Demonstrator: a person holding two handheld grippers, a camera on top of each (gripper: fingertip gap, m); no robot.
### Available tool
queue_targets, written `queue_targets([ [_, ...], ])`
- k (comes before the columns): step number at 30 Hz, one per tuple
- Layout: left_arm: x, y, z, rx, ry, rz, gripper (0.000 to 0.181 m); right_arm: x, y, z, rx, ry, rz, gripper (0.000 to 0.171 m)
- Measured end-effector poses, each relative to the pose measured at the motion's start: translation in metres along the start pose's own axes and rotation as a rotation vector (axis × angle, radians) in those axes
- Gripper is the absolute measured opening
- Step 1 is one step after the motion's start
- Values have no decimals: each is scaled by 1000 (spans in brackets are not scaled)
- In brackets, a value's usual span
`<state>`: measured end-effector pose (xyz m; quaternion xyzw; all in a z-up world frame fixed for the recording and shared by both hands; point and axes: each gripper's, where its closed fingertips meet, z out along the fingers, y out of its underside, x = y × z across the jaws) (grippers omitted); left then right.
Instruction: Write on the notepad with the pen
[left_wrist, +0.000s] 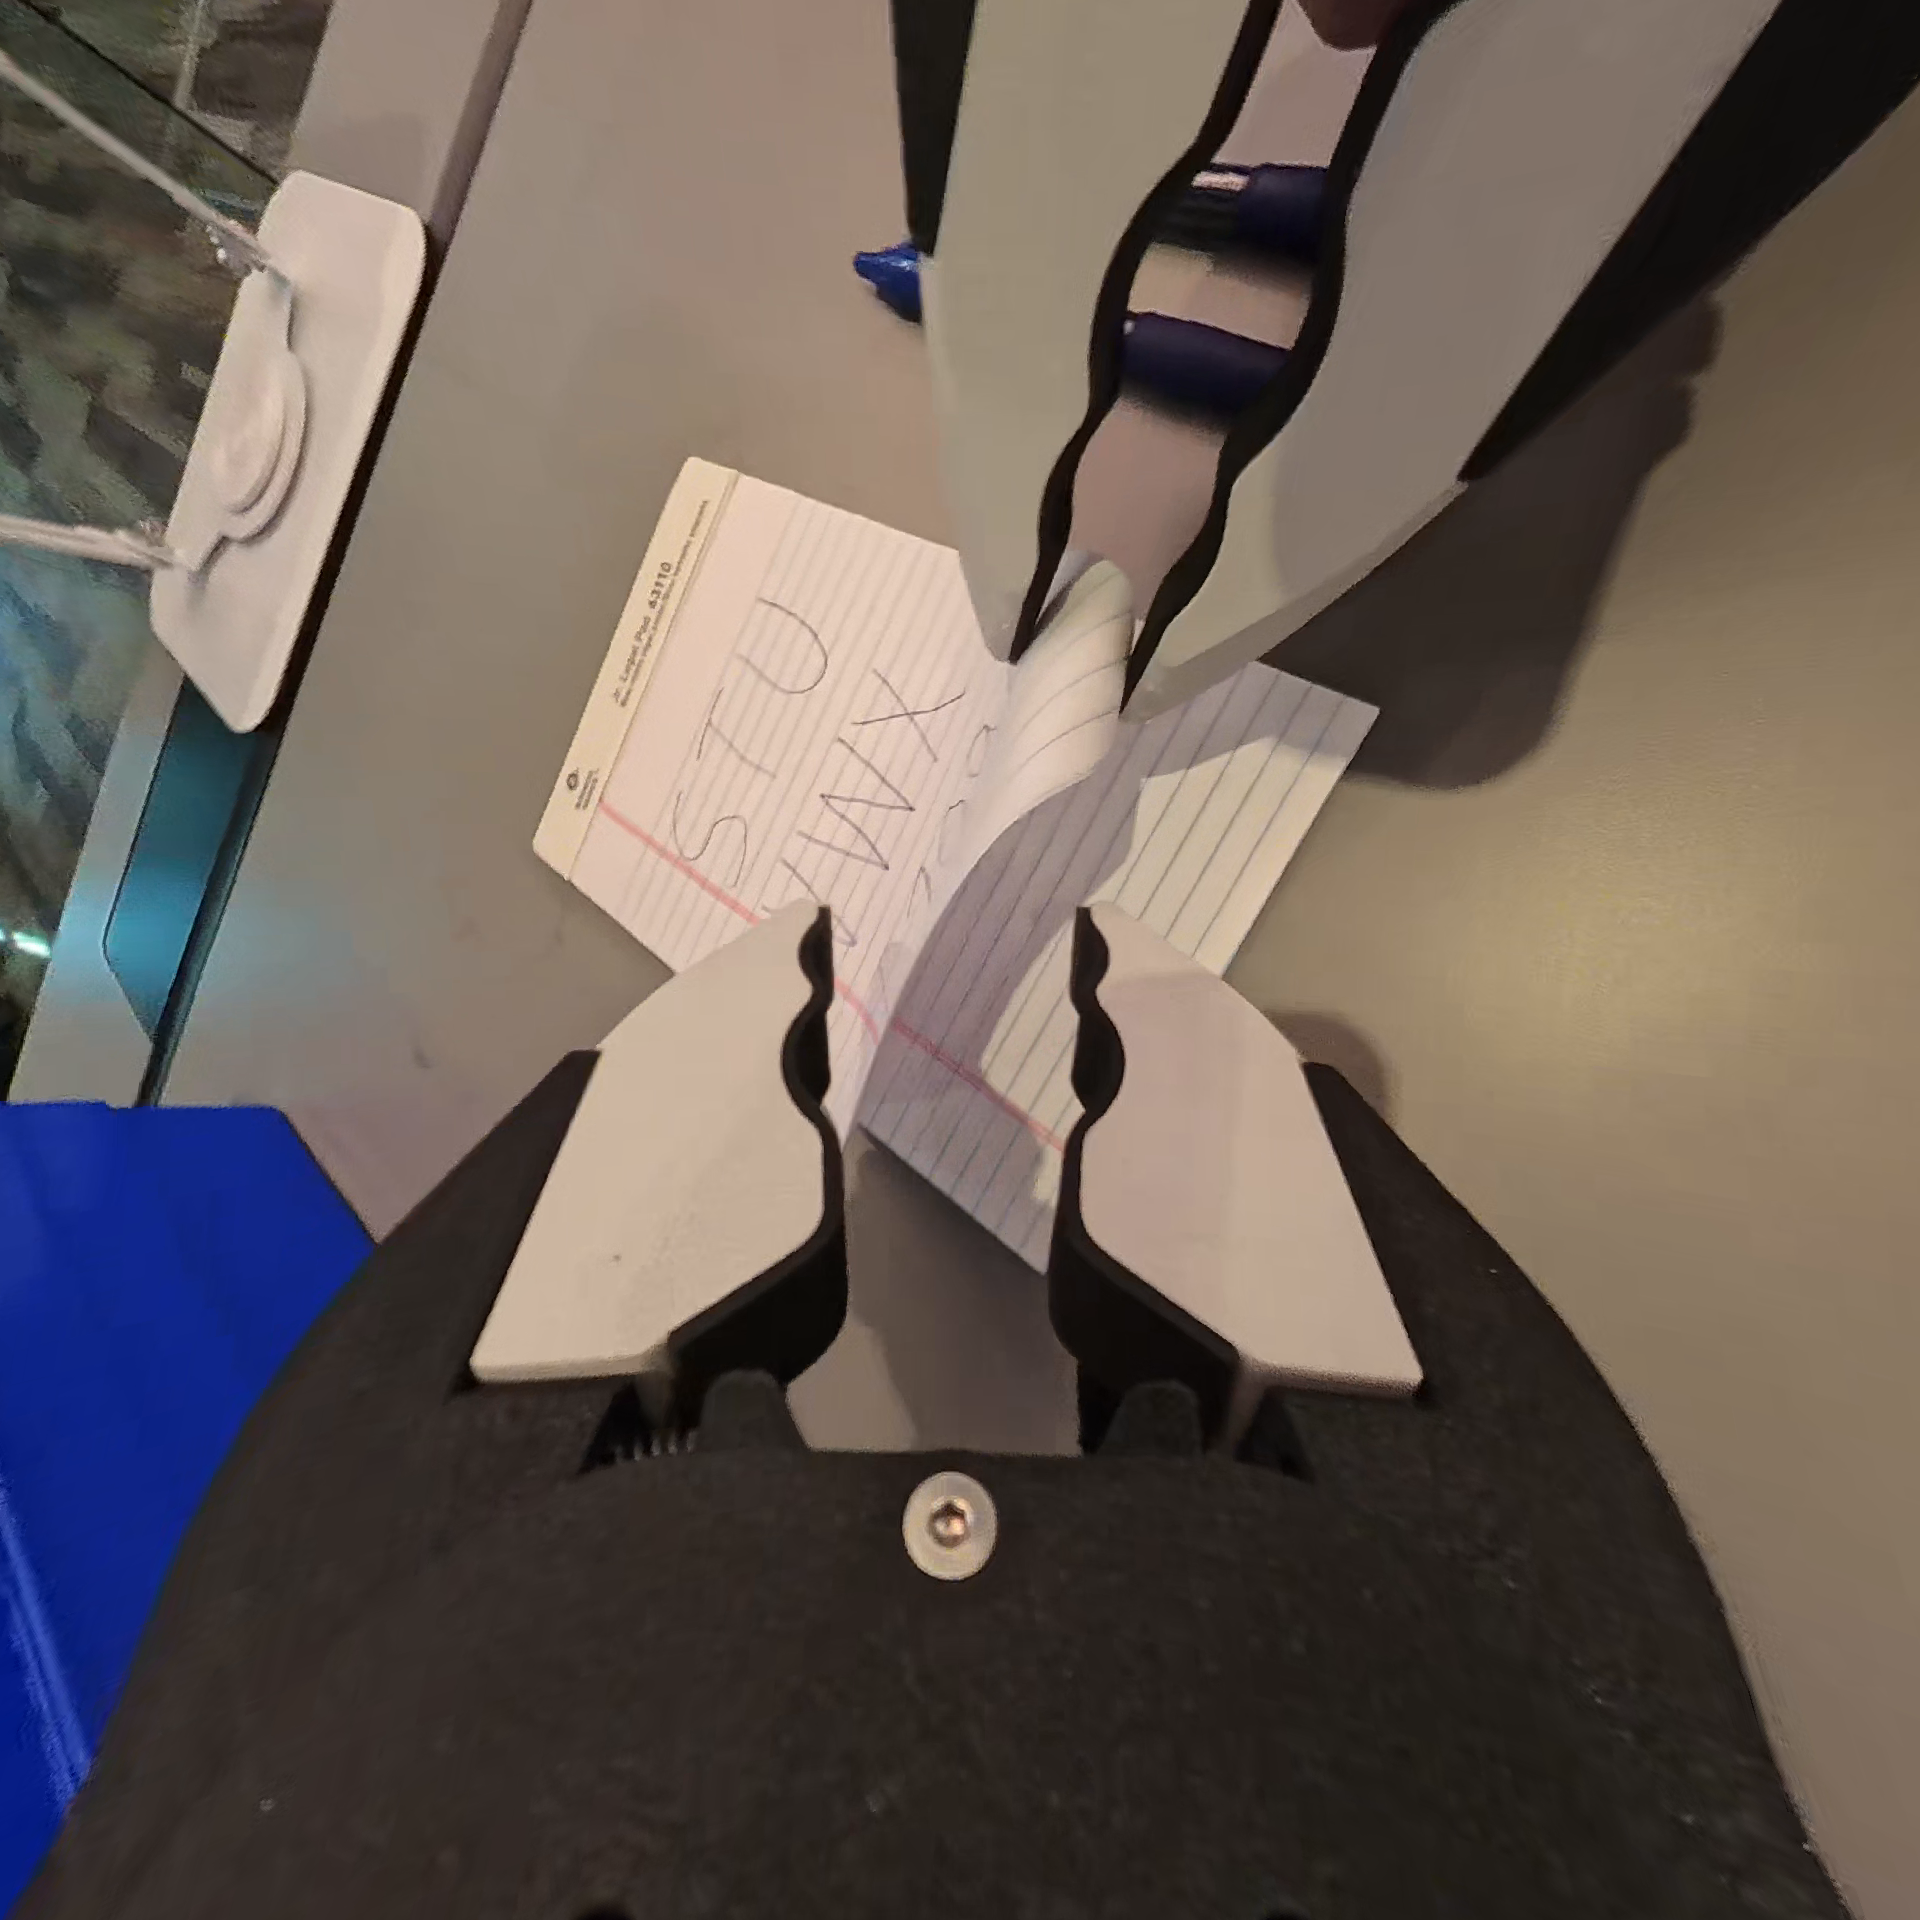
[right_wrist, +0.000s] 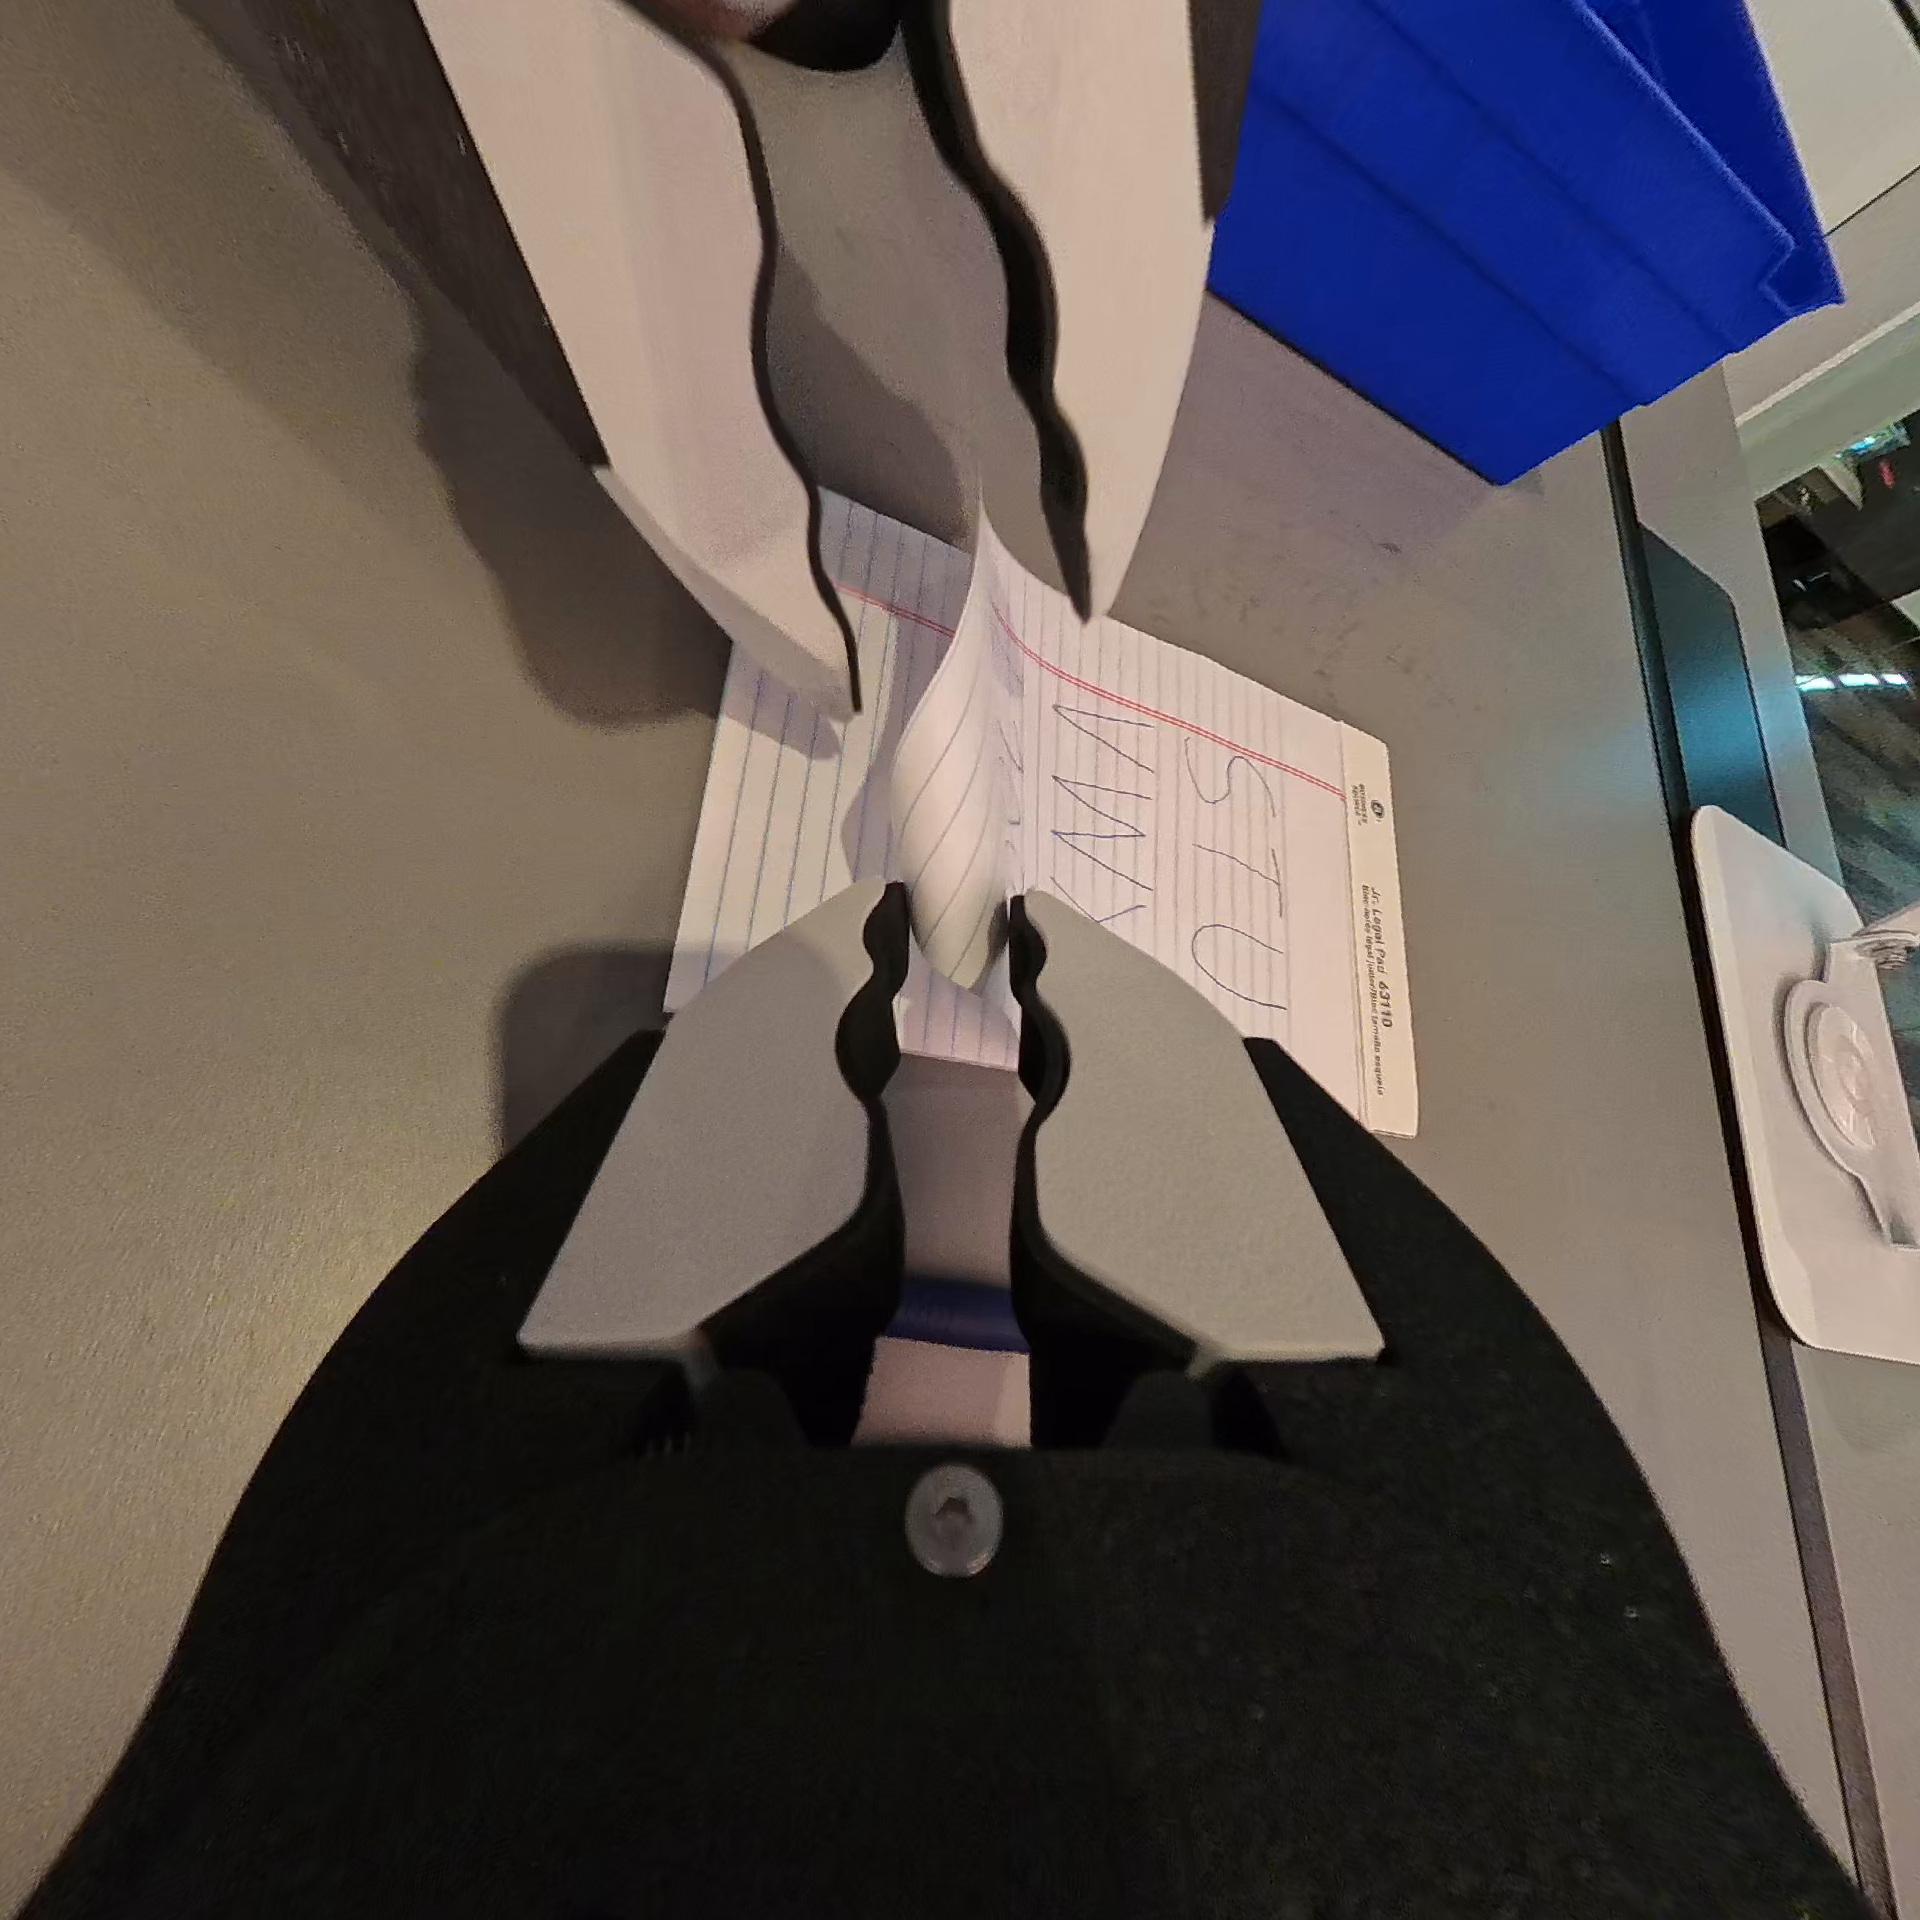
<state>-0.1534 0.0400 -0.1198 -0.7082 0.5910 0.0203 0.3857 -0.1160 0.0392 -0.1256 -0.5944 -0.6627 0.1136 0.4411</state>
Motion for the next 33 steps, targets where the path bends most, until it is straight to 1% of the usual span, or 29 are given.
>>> queue_targets([
  [2,0,-3,7,-3,-3,27,34,0,0,-1,4,-2,5,18],
  [4,1,-5,13,-1,7,35,20,0,0,-1,7,-5,10,19],
  [6,1,-7,17,7,16,31,3,0,0,-2,8,-14,18,23],
  [7,1,-7,18,10,22,24,0,0,1,-2,4,-20,24,26],
  [13,3,-4,18,34,98,-73,0,5,9,-12,11,-43,118,37],
  [17,5,-1,12,53,116,-98,0,7,4,-9,46,-38,132,36],
  [21,8,1,11,68,134,-119,0,10,3,2,-5,32,56,30],
  [22,9,1,11,68,139,-124,0,8,4,4,-17,19,50,24],
  [24,9,0,12,69,137,-137,6,5,7,6,-37,3,51,2],
  [27,8,-5,13,80,115,-149,18,8,7,6,-29,0,90,0],
  [28,8,-9,13,86,109,-145,19,9,6,5,-22,2,104,0],
  [32,4,-24,18,78,61,-81,20,10,2,3,7,-4,113,0],
  [33,4,-28,19,74,67,-68,18,9,2,3,10,-5,109,0],
])
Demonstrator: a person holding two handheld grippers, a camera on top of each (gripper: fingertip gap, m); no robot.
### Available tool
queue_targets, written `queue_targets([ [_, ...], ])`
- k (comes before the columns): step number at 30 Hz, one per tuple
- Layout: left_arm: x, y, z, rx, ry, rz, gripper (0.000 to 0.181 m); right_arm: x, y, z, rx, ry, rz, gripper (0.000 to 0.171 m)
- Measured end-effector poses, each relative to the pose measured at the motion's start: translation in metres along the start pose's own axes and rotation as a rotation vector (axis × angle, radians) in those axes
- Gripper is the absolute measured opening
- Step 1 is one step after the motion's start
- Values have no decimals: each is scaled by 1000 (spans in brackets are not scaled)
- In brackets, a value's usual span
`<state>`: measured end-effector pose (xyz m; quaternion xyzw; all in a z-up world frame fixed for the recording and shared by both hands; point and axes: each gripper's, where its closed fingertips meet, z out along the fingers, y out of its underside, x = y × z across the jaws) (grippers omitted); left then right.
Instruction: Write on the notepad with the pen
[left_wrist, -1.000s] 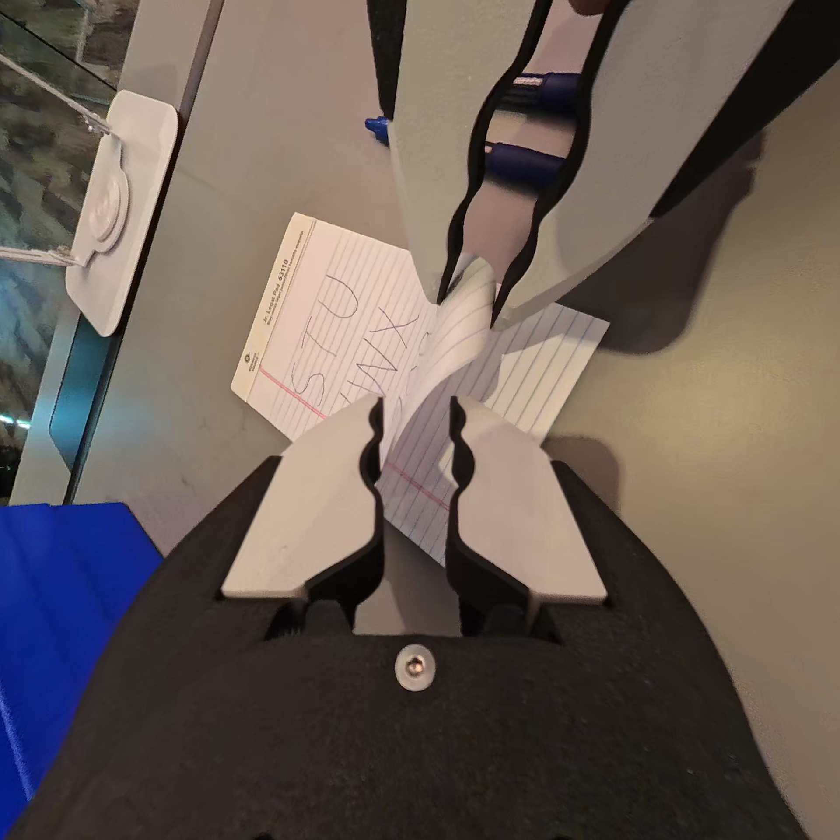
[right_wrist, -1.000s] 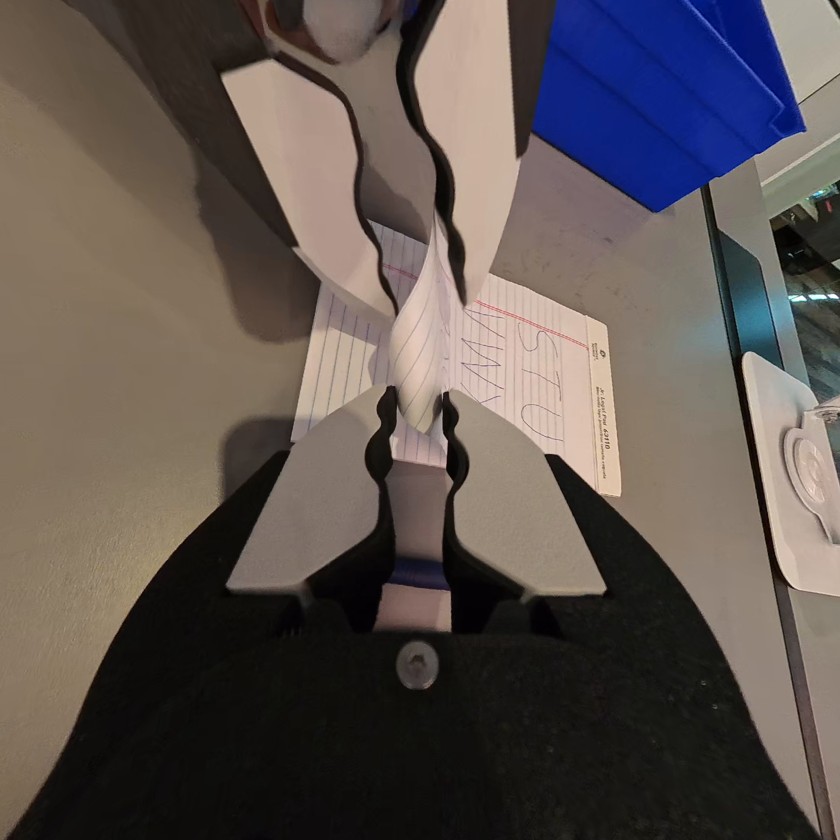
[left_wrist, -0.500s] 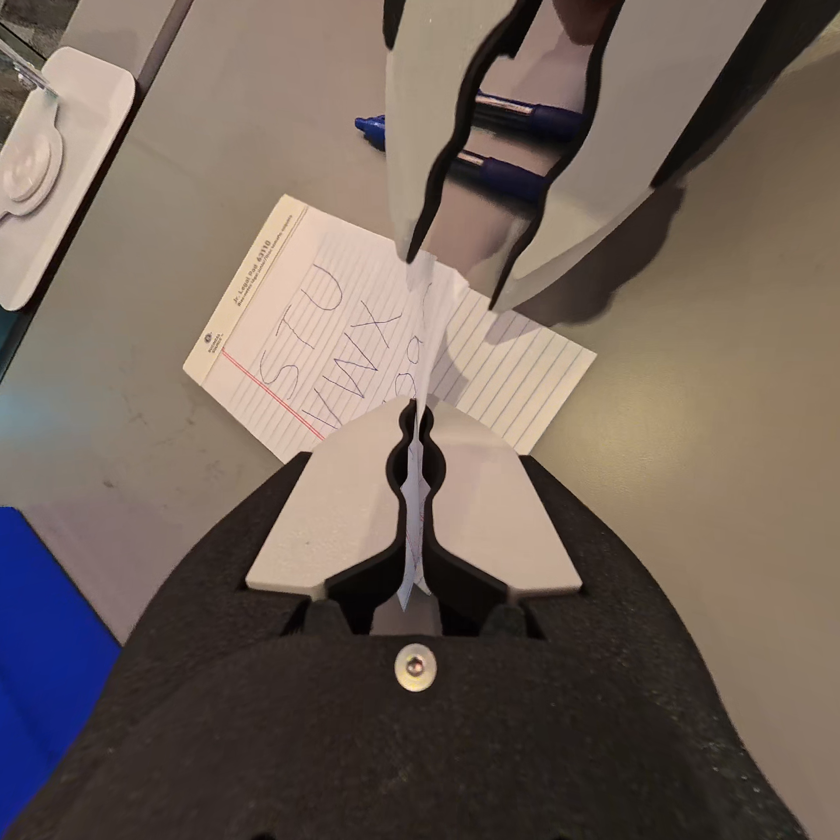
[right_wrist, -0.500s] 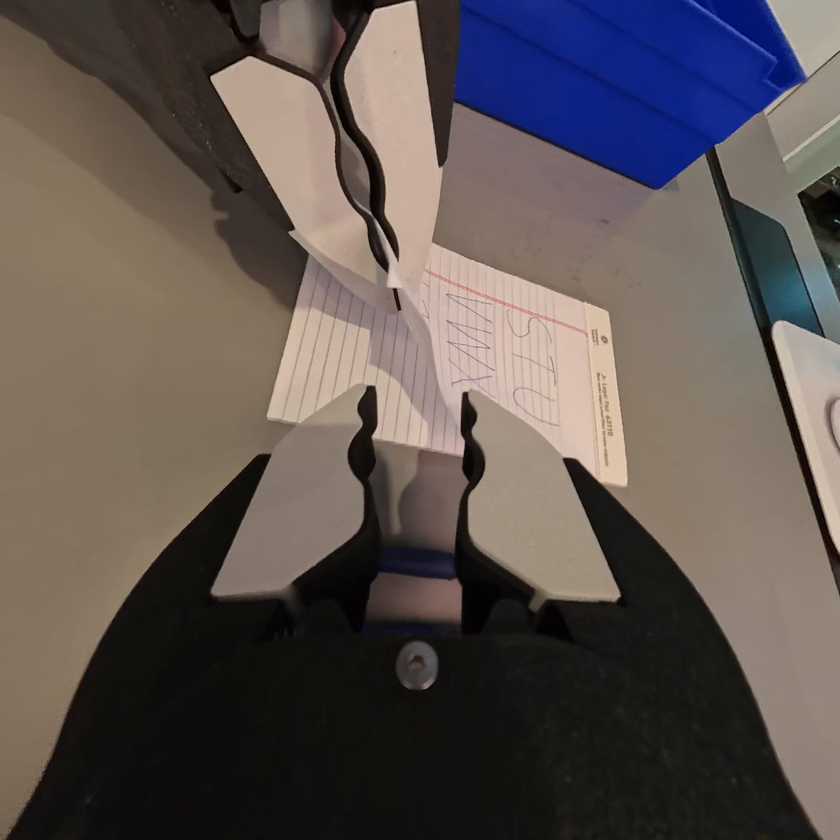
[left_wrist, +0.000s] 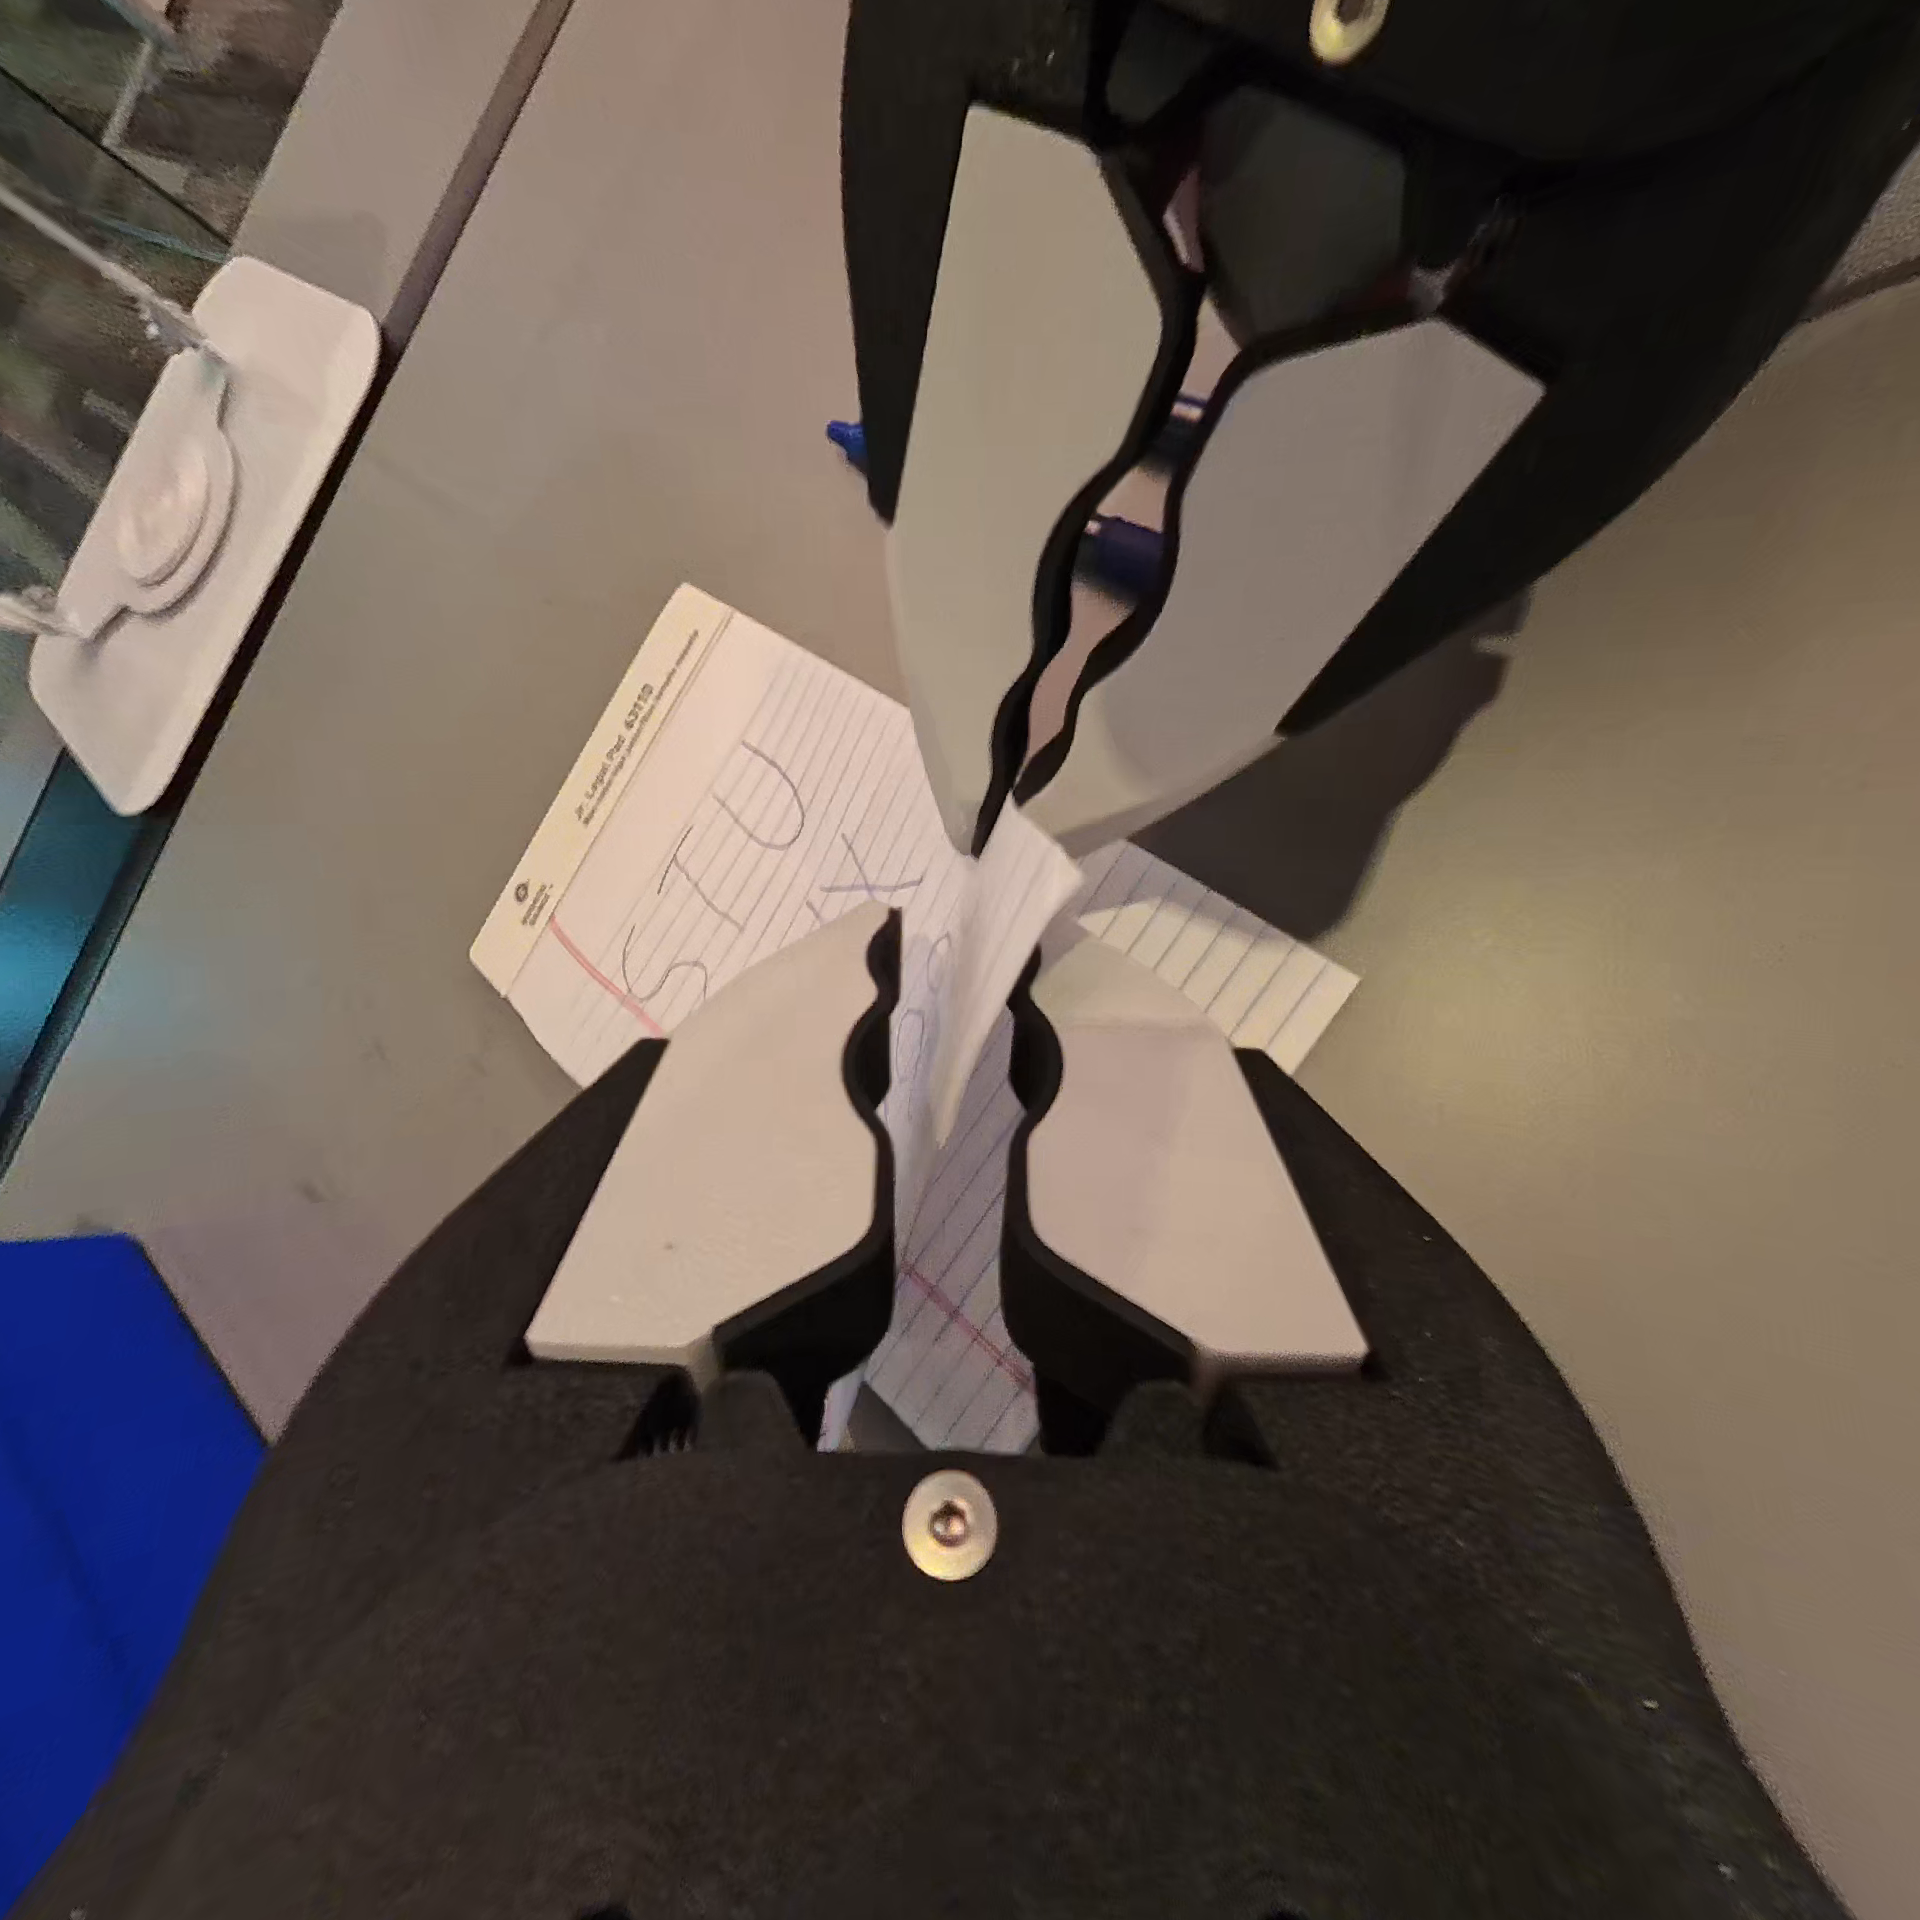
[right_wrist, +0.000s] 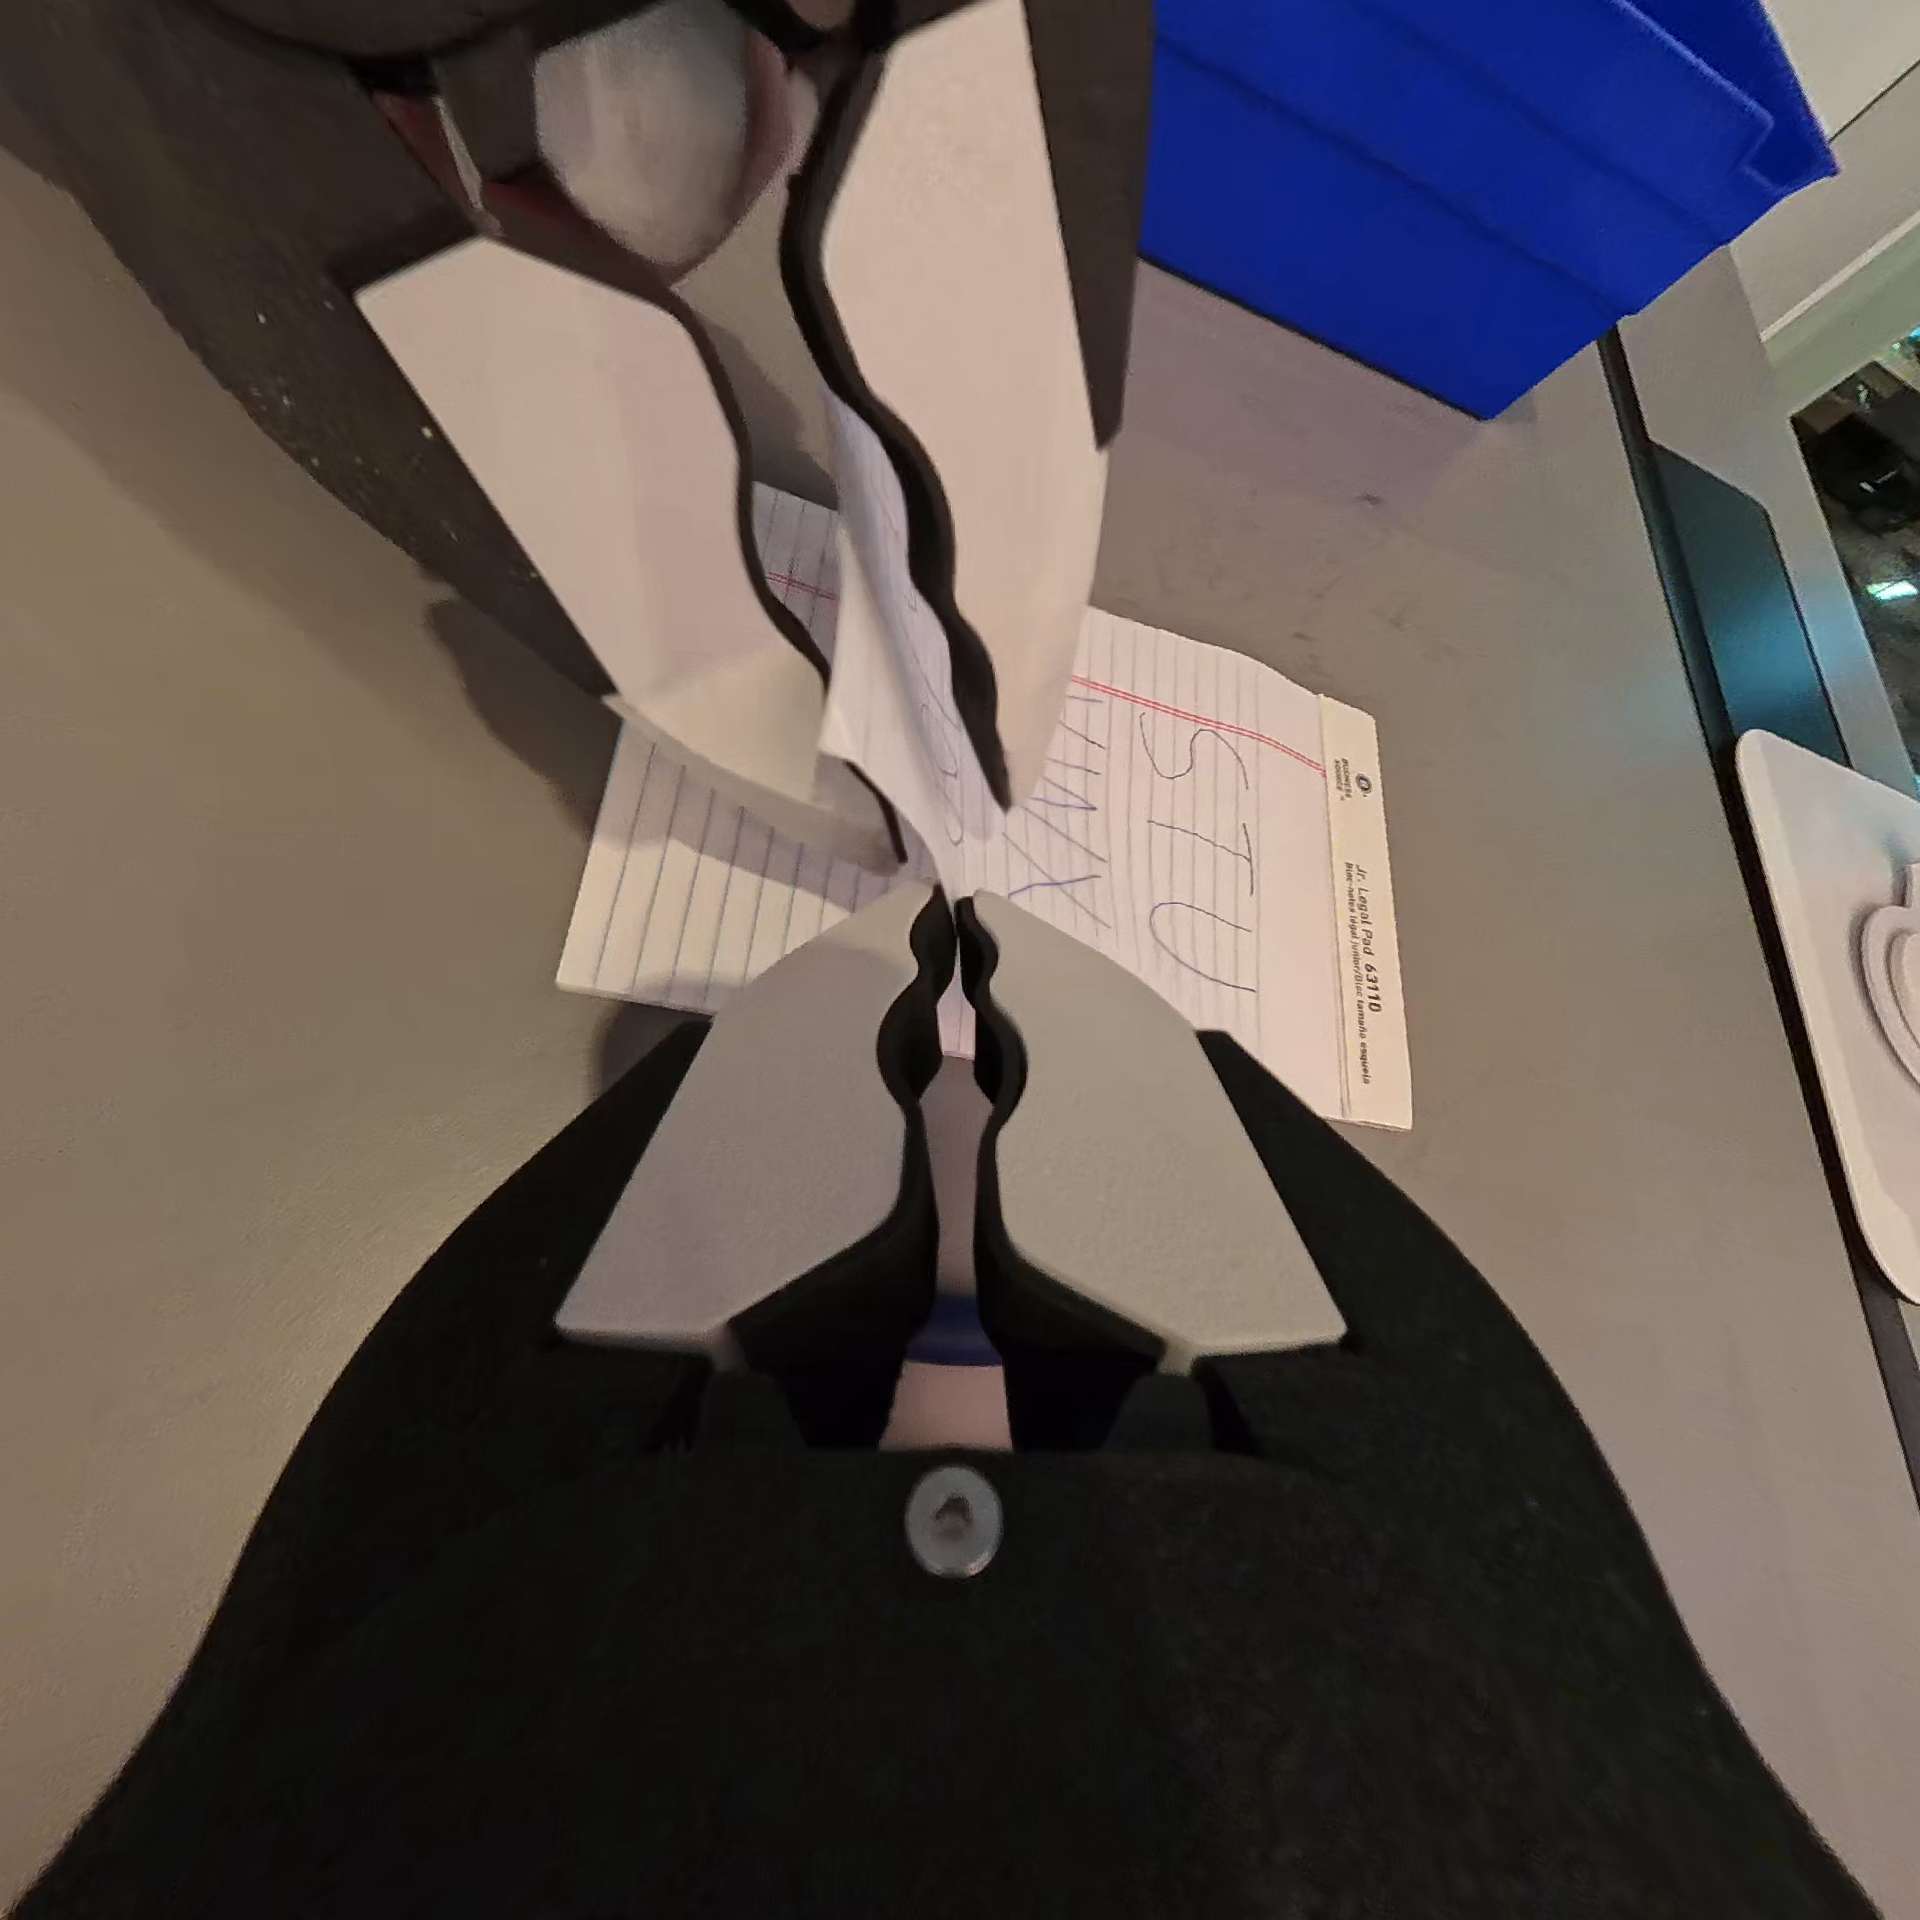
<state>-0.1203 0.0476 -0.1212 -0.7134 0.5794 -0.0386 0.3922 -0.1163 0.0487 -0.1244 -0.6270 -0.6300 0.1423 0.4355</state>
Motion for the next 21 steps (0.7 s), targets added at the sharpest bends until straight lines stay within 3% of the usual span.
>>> queue_targets([
  [2,3,-3,5,-20,34,17,1,0,3,1,-11,0,1,0],
  [7,1,0,10,-18,83,-49,0,9,23,-9,-84,7,57,17],
  [14,-7,-2,4,42,85,-137,0,91,33,-13,-113,294,343,0],
  [21,-3,-7,3,76,104,-175,0,108,44,28,-87,62,618,0],
])
